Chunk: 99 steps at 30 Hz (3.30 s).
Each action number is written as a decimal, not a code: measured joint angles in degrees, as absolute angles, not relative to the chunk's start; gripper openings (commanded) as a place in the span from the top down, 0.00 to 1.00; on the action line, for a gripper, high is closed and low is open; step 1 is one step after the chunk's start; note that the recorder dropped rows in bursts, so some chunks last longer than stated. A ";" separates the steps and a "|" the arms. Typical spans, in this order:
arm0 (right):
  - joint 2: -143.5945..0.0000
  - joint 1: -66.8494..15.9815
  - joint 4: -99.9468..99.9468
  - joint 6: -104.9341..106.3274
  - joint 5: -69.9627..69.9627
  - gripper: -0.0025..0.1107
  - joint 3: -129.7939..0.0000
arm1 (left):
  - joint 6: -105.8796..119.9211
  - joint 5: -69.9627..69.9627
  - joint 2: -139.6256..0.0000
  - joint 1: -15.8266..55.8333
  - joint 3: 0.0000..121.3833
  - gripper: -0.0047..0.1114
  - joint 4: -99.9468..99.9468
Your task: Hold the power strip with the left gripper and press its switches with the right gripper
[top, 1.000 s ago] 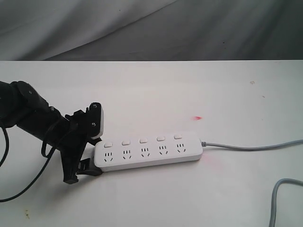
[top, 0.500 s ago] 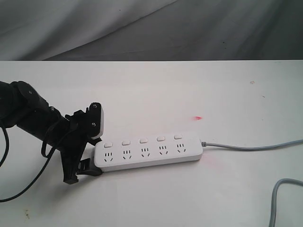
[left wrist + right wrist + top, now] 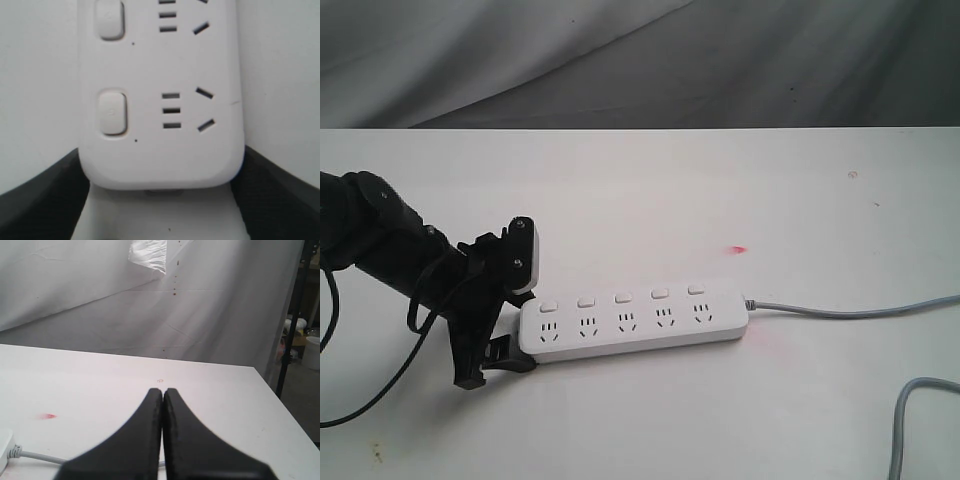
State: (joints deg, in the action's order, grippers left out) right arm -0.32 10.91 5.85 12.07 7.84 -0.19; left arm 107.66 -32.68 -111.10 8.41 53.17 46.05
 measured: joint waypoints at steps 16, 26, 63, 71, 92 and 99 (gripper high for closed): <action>-0.29 10.91 5.85 12.07 21.65 0.98 -10.95 | 107.66 -32.80 -111.10 8.41 53.17 0.56 46.05; -15.50 10.91 5.85 12.07 34.05 0.98 -31.84 | 107.66 -32.80 -111.10 8.41 53.17 0.56 46.05; -76.56 -2.63 40.02 54.69 48.68 0.98 -55.95 | 107.56 -33.02 -111.10 8.41 53.17 0.56 46.05; -92.95 -11.21 41.03 58.37 49.29 0.98 -66.99 | 107.56 -33.02 -111.10 8.41 53.17 0.56 46.05; -116.86 -20.87 46.36 66.67 48.29 0.98 -83.47 | 107.56 -33.02 -111.10 8.41 53.17 0.56 46.05; -120.71 -23.34 47.34 67.91 46.21 0.98 -85.16 | 107.56 -33.02 -111.10 8.41 53.17 0.56 46.05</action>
State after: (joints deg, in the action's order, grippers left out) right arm -120.71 -23.34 47.34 67.91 46.21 -85.16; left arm 107.56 -33.02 -111.10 8.41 53.17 46.05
